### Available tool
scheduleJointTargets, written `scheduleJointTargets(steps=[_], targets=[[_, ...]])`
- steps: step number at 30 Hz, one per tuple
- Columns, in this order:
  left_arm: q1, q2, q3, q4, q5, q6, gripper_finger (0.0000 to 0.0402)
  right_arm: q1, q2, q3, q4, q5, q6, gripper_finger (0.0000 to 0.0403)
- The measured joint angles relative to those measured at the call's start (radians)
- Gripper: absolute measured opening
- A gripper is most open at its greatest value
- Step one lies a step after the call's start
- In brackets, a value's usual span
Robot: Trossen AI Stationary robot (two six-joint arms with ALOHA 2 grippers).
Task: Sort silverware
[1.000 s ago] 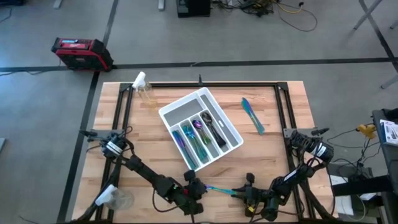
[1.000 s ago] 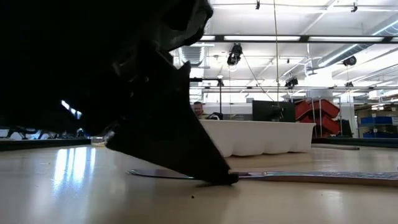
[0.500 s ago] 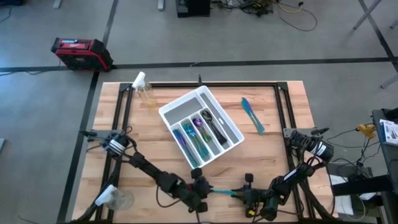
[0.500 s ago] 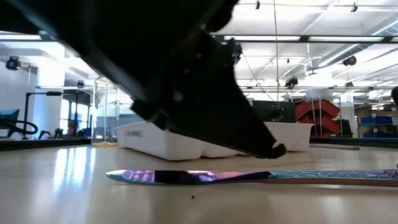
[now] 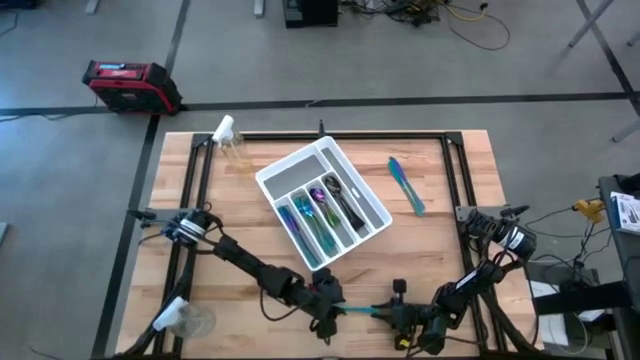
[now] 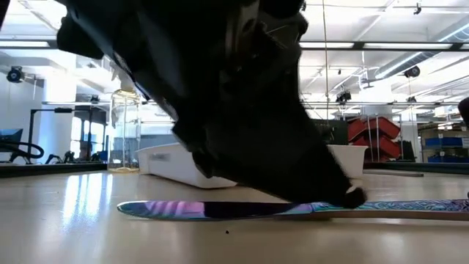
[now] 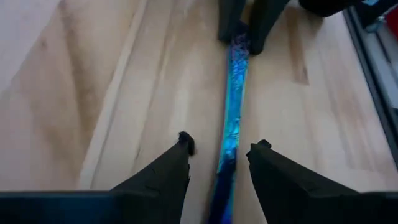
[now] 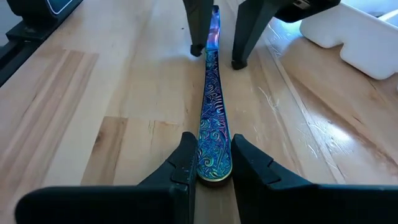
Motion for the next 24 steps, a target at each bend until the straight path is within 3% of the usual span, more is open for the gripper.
scheduleJointTargets(steps=[24], targets=[[-0.031, 0.048, 0.05, -0.038, 0.096, 0.039, 0.0119, -0.052, -0.046, 0.001, -0.012, -0.037, -0.172, 0.0049]])
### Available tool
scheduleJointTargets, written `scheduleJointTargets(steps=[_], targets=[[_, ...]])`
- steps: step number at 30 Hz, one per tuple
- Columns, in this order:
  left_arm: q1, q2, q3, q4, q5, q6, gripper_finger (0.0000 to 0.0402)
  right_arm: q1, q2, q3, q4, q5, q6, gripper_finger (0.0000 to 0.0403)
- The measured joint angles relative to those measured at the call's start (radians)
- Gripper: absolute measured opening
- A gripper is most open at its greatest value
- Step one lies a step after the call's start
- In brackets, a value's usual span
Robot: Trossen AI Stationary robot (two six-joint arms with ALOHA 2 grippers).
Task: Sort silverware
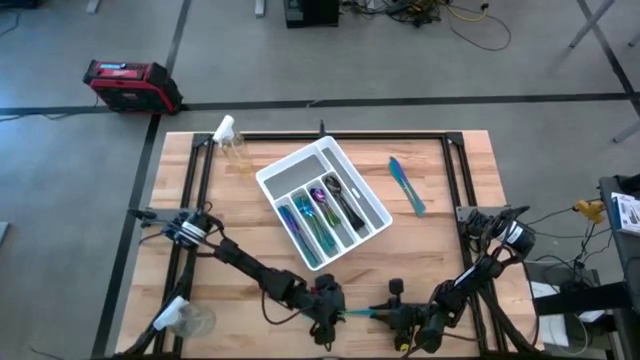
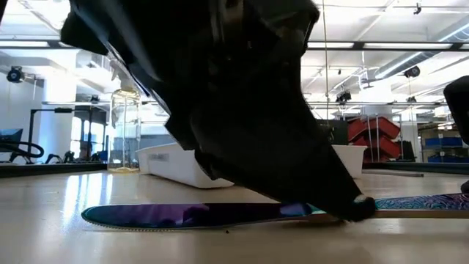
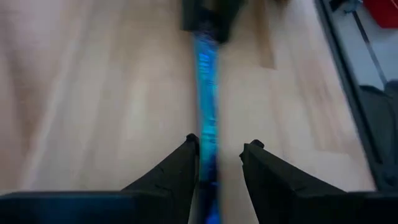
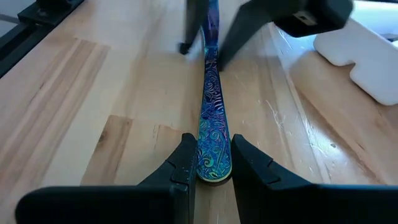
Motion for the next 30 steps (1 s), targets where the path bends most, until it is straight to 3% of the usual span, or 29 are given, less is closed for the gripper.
scheduleJointTargets(steps=[13, 16, 20, 30], targets=[[-0.01, 0.003, 0.037, -0.143, -0.097, -0.096, 0.0113, -0.007, -0.002, 0.0, 0.014, 0.044, -0.028, 0.0049], [-0.01, 0.003, 0.036, -0.147, -0.107, -0.099, 0.0083, -0.007, -0.002, 0.005, 0.012, 0.051, -0.046, 0.0049], [-0.008, 0.003, 0.035, -0.154, -0.123, -0.08, 0.0013, -0.009, -0.002, 0.02, -0.004, 0.061, -0.065, 0.0049], [-0.043, 0.003, 0.056, -0.168, -0.207, -0.019, 0.0002, -0.01, -0.052, 0.018, -0.041, 0.042, 0.001, 0.0047]])
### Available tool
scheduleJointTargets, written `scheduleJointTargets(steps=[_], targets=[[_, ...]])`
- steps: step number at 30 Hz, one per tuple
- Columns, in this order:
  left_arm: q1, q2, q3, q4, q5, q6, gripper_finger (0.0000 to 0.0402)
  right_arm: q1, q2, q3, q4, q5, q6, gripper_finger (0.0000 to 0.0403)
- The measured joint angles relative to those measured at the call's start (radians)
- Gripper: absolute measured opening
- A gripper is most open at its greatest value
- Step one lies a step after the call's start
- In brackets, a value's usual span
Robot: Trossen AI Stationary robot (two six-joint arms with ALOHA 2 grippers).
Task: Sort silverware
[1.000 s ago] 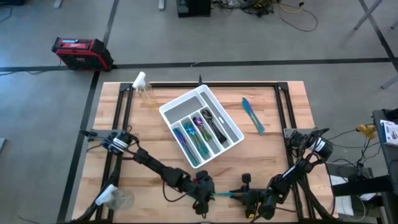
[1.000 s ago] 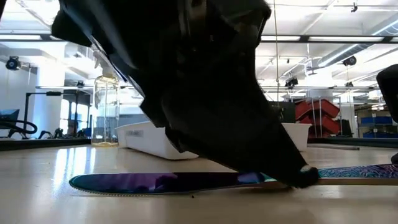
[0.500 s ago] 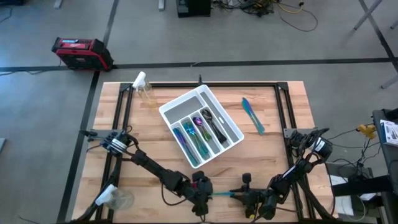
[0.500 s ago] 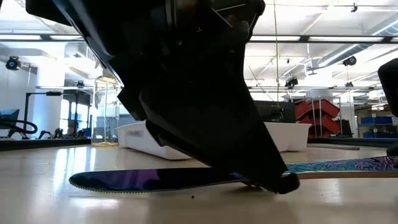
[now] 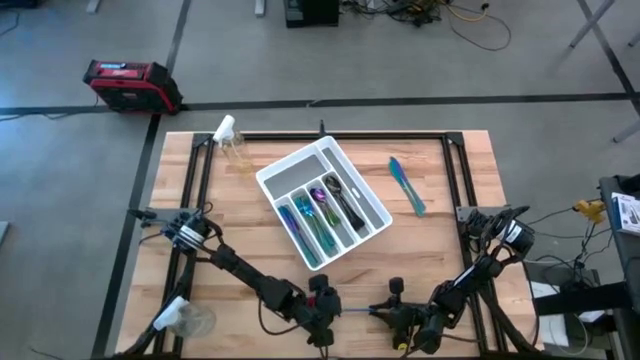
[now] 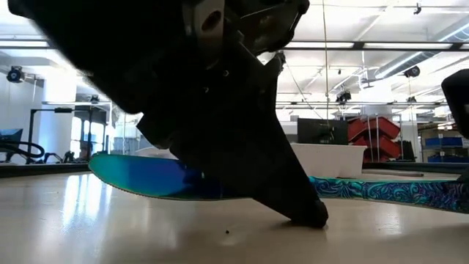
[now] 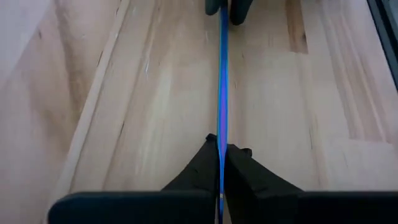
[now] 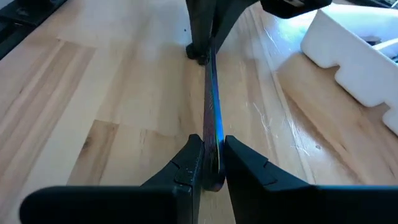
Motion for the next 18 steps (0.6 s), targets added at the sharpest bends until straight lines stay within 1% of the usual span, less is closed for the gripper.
scheduleJointTargets(steps=[3, 8, 13, 18], targets=[[-0.014, -0.002, 0.034, -0.053, -0.016, 0.041, 0.0001, -0.004, -0.055, -0.007, -0.035, 0.011, -0.043, 0.0062], [-0.025, -0.042, 0.093, -0.27, -0.011, 0.047, 0.0, -0.005, -0.171, -0.005, -0.035, 0.02, -0.114, 0.0102], [-0.024, -0.137, 0.123, -0.445, -0.012, 0.061, 0.0, -0.002, -0.25, -0.004, -0.047, 0.01, -0.161, 0.0135], [-0.018, -0.244, 0.117, -0.711, -0.026, 0.069, 0.0, 0.01, -0.291, -0.003, -0.122, 0.005, -0.156, 0.0156]])
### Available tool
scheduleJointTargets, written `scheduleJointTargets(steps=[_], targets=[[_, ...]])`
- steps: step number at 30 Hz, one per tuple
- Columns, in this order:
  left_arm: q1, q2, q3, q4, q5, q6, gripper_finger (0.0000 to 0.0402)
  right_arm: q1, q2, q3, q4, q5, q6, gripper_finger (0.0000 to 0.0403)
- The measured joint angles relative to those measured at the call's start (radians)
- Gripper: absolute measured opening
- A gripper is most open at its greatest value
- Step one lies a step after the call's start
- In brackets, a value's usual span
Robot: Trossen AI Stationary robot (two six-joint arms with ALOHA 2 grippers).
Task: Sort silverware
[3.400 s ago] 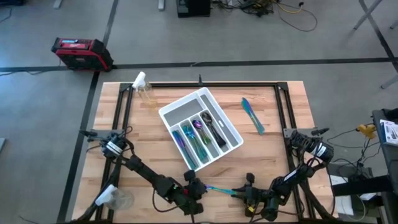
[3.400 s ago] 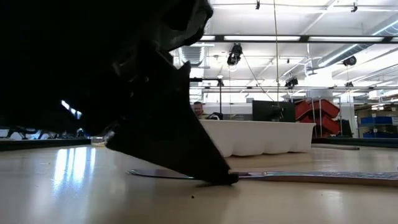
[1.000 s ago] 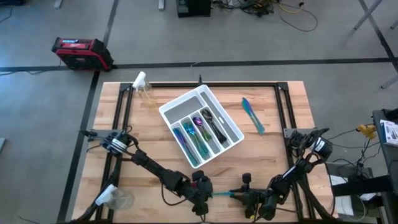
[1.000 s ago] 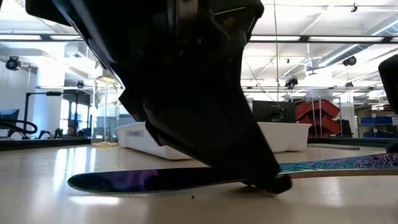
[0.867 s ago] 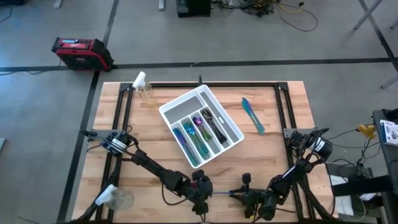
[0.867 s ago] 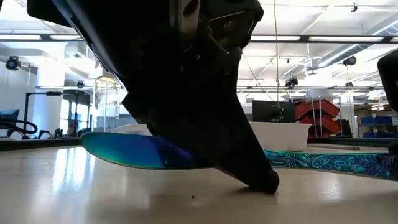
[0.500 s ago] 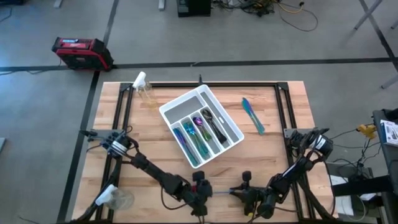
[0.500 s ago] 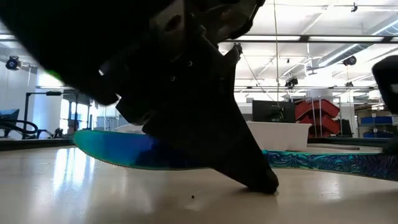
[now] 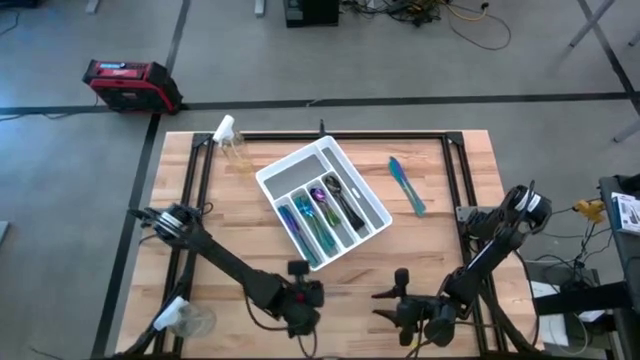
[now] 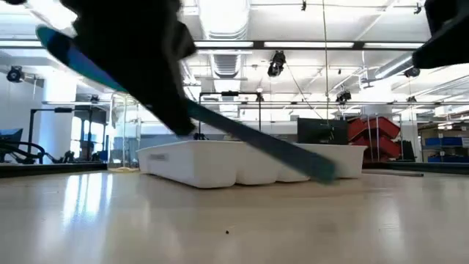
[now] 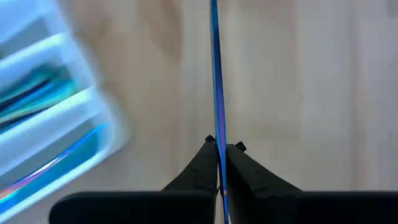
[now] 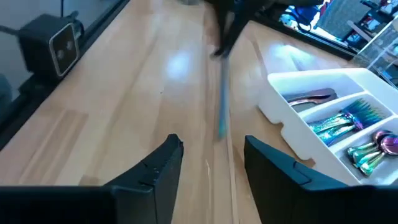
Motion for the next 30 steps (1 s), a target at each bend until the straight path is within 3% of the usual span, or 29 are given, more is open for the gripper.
scheduleJointTargets(steps=[5, 11, 16, 20, 25, 30], targets=[[0.049, -0.168, 0.002, -0.19, -0.004, 0.063, 0.0, -0.004, -0.007, 0.001, -0.039, -0.003, 0.003, 0.0165], [0.146, -0.287, -0.002, -0.321, 0.005, 0.208, 0.0, -0.024, 0.018, -0.005, -0.035, -0.003, 0.012, 0.0158], [0.213, -0.262, -0.007, -0.335, 0.028, 0.437, 0.0, -0.037, 0.039, -0.011, -0.077, 0.002, 0.069, 0.0153], [0.246, -0.211, -0.011, -0.34, 0.025, 0.602, 0.0, -0.04, 0.044, -0.014, -0.158, 0.077, 0.157, 0.0156], [0.255, -0.143, -0.022, -0.347, -0.054, 0.788, 0.0, -0.039, 0.043, -0.014, -0.267, 0.18, 0.281, 0.0164], [0.258, -0.115, -0.064, -0.341, -0.069, 0.922, 0.0, -0.065, 0.043, -0.014, -0.365, 0.231, 0.427, 0.0161]])
